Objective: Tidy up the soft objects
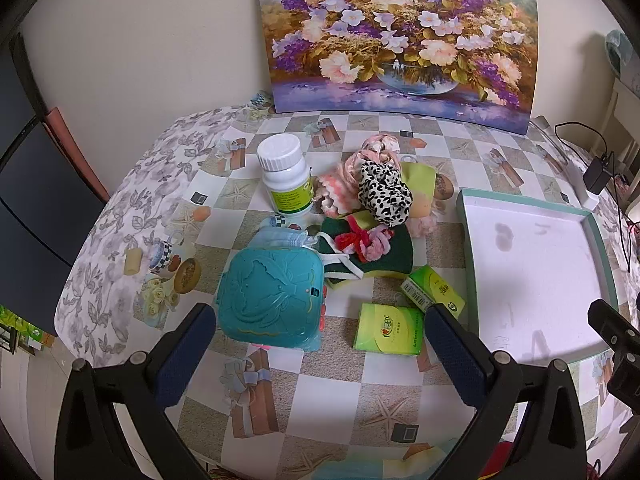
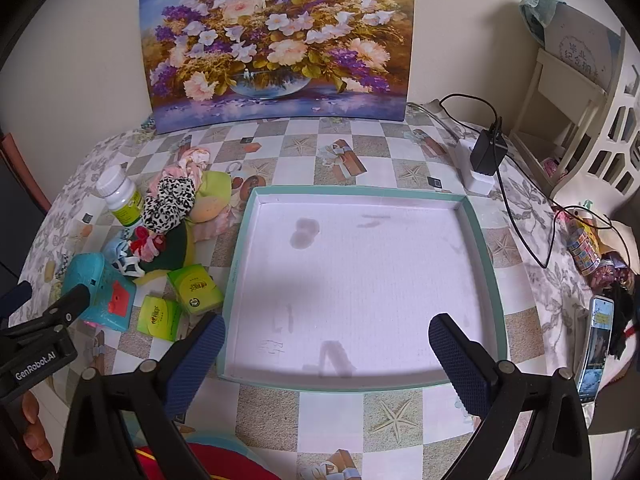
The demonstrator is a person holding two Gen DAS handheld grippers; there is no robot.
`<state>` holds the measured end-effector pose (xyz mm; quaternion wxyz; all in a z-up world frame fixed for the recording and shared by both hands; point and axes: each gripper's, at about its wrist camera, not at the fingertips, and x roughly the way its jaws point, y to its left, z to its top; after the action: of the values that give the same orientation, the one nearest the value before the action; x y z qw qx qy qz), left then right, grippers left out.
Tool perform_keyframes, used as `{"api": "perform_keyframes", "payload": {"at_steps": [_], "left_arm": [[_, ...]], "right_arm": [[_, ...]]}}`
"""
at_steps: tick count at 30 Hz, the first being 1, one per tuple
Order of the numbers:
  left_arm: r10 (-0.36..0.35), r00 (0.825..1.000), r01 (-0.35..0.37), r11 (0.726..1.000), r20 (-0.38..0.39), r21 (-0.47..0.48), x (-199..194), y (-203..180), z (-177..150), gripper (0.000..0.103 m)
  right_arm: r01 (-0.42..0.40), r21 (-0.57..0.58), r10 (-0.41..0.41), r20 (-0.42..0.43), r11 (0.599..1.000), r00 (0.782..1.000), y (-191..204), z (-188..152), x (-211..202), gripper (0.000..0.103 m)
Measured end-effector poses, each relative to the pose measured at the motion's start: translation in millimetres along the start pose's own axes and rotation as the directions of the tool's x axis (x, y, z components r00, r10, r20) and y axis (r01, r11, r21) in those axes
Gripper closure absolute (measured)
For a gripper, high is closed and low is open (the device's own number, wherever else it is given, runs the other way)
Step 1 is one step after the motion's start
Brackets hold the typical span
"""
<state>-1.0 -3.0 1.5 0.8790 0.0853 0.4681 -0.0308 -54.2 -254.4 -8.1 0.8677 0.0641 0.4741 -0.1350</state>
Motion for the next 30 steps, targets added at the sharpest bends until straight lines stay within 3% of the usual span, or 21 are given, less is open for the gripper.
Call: {"api": "perform_keyframes", "payload": {"at_steps": [30], "left_arm": [[-0.033, 0.999, 0.033, 0.999, 0.005, 0.004, -2.8, -2.0, -1.1, 0.0]], "right_arm": [[-0.004, 0.005, 0.004, 0.0, 1.0, 1.0, -1.6, 0.0, -0.9, 0.0]]}}
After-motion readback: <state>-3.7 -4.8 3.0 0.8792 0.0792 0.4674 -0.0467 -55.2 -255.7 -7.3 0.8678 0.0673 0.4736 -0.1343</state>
